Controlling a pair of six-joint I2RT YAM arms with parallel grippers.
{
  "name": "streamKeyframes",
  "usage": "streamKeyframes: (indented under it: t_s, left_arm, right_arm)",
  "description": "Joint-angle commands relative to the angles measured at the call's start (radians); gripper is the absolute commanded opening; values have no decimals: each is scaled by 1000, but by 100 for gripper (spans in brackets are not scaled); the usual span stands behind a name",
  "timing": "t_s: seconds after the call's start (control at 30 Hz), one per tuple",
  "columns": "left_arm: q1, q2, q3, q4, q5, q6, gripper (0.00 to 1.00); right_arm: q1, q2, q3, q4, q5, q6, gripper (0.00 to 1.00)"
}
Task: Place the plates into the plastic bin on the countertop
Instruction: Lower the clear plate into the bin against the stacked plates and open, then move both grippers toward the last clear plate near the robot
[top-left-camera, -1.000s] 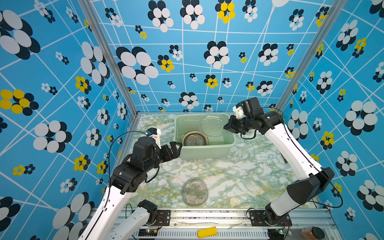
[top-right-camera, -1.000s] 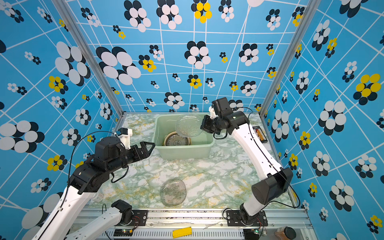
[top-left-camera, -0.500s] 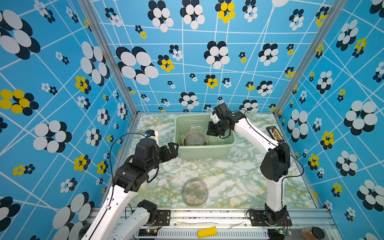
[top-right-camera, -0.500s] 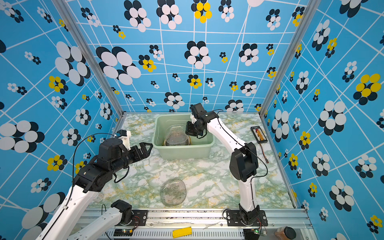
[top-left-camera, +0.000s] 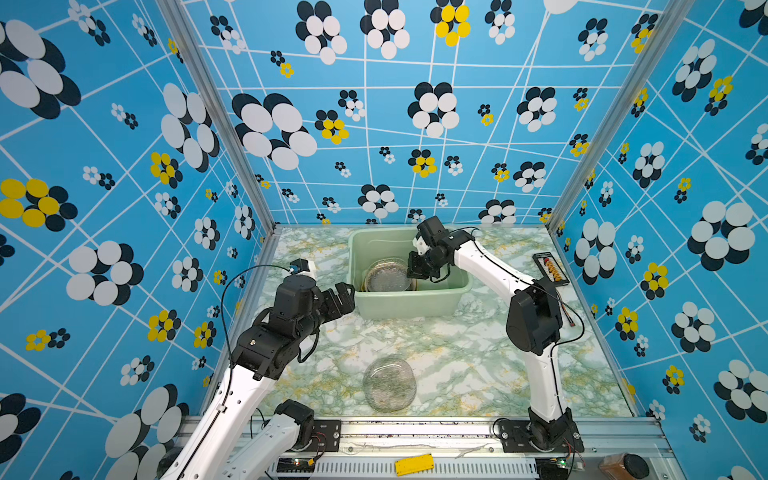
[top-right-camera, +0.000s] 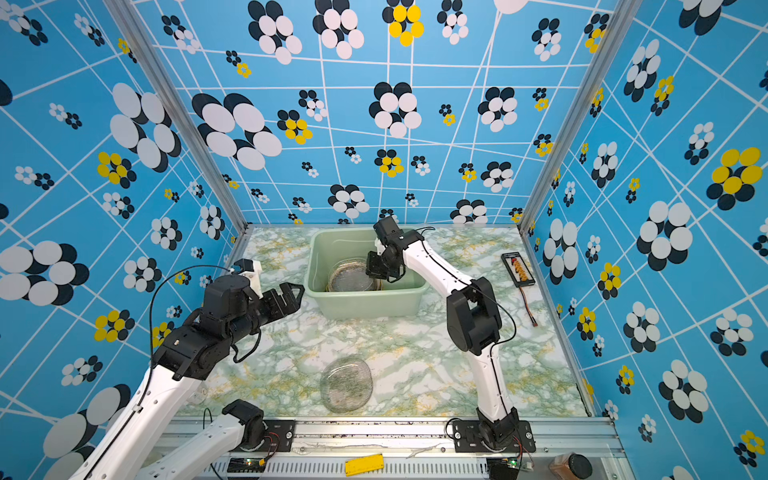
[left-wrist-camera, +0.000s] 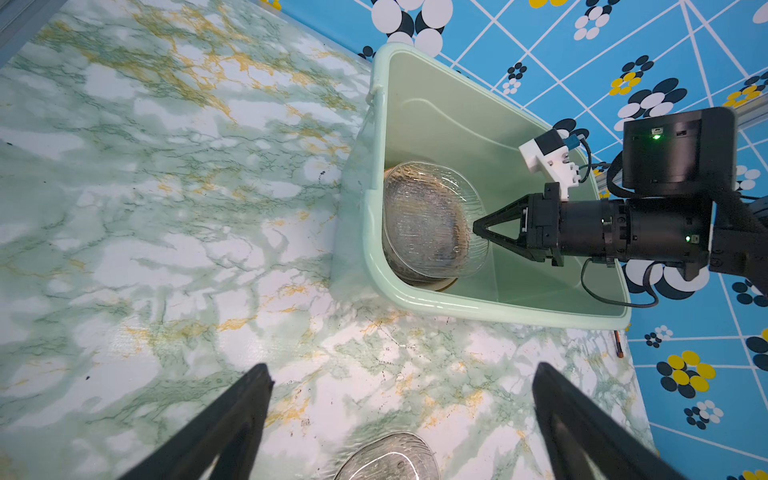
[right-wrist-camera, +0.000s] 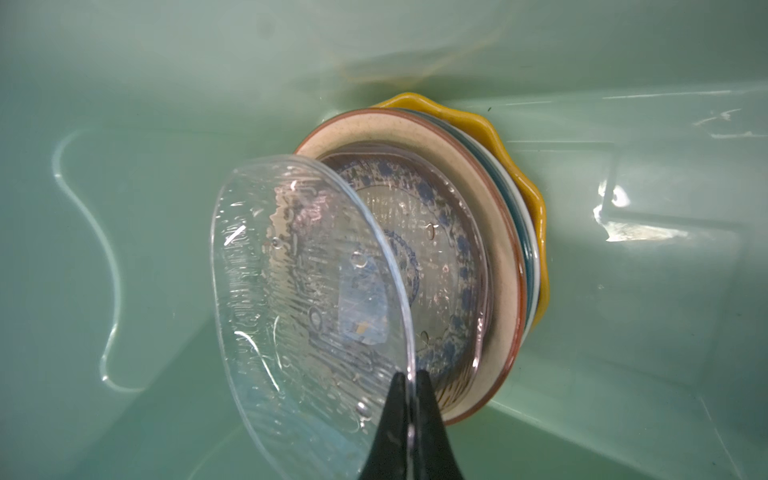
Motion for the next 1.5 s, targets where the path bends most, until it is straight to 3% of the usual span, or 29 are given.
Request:
streamKeyframes:
  t_s: [0.0, 0.13, 0.4, 0.7, 0.87, 1.2, 1.33, 1.47]
  left_arm:
    - [8, 1, -9, 19, -17, 1, 99]
    - [11, 4, -12, 26, -17, 2, 99]
    - [27, 11, -5, 35, -4, 11, 99]
    - [35, 12, 17, -14, 31, 2, 99]
    - [35, 26, 52, -163, 77, -59, 99]
    - [37, 30, 75, -432, 210, -141, 99]
    - [36, 31, 47, -489, 314, -139, 99]
    - [36, 8, -18, -481, 396, -145, 99]
  right_arm:
    - [9, 41, 31, 19, -1, 18, 0]
    - [17, 57, 38, 18, 13, 24, 1]
    - [25, 66, 41, 5, 41, 33, 16]
    - [26, 41, 70, -23, 52, 30, 66]
    - [33, -49, 94, -22, 73, 20, 91]
    - [69, -251, 113, -91, 123, -27, 97]
    - [89, -440, -43, -34, 113, -15, 96]
    - [107, -671, -336, 81, 82, 76, 94]
